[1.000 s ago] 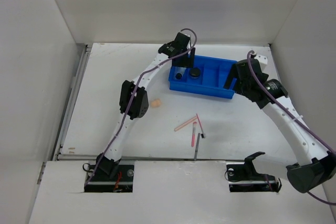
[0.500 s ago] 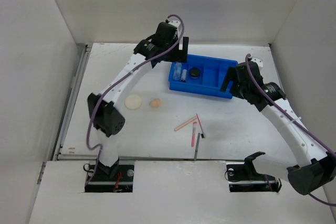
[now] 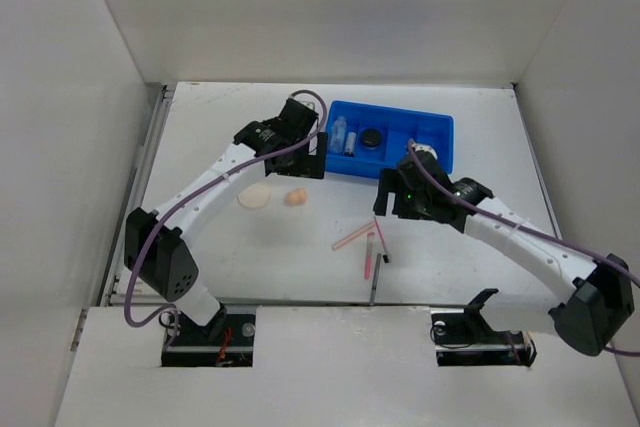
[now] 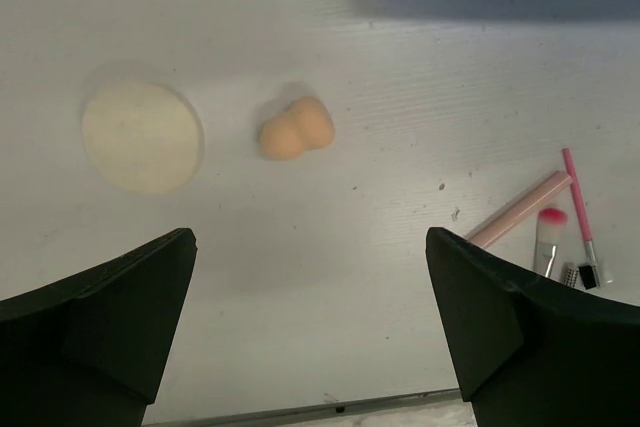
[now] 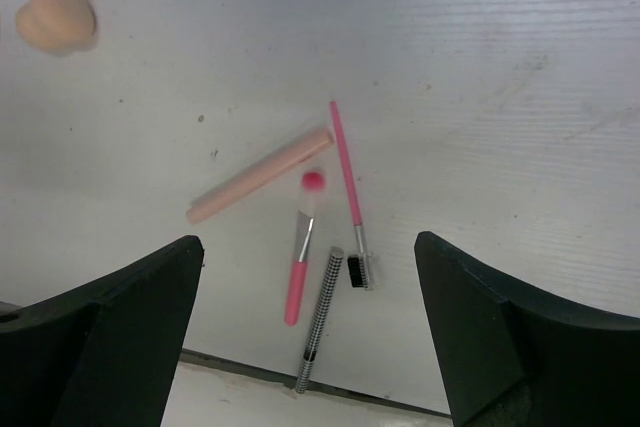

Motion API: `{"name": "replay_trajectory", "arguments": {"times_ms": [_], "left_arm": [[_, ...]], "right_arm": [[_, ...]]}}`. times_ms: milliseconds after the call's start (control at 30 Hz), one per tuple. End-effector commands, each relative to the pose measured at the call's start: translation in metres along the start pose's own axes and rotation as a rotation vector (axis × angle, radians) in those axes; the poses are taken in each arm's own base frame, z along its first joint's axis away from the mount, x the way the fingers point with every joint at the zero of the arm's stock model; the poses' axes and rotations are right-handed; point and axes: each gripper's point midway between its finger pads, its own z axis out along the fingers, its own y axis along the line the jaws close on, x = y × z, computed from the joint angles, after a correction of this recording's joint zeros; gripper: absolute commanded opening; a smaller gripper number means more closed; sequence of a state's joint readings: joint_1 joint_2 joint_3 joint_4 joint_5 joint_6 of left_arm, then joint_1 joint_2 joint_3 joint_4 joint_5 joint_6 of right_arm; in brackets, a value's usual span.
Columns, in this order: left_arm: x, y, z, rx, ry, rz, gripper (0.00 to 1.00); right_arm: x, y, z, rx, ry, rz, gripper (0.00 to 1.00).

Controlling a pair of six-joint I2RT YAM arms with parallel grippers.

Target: Organize the makeup

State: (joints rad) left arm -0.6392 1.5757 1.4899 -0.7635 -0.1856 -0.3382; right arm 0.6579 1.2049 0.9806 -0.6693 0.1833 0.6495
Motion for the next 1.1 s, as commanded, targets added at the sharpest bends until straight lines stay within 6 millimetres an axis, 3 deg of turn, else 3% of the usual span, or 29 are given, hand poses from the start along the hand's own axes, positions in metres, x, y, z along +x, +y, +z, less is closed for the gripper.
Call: {"name": "replay_trajectory", "arguments": {"times_ms": [0,233,433,767,967,1067], "left_arm": [[-0.005,0.011,-0.016,-0.032,-0.049,-0.038,0.99],[-0.004,0.0,-0.021,0.04,-0.05,-0.034,0.99],[0.002,0.019,-0.015,-0.081,-0.03,-0.066,0.99],[0.004,0.015,-0.01,-0.071,-0.001,-0.06,0.99],[0.011,0.015,-0.008,-0.075,0.028,-0.044,0.99],[0.014,0.016,-0.007,-0.078,0.037,-0.041,0.99]], "right_arm": [[-0.005,0.021,0.009,-0.042,-0.042,0.034,0.91],[0.003,0.02,0.012,-0.02,-0.04,0.043,0.88],[0.008,0.019,0.023,0.0,-0.018,0.036,0.84],[0.02,0.015,0.037,0.032,0.032,0.013,0.82],[0.047,-0.022,0.056,0.161,0.073,-0.043,0.56],[0.058,-0.017,0.063,0.119,0.103,-0.049,0.53]]}}
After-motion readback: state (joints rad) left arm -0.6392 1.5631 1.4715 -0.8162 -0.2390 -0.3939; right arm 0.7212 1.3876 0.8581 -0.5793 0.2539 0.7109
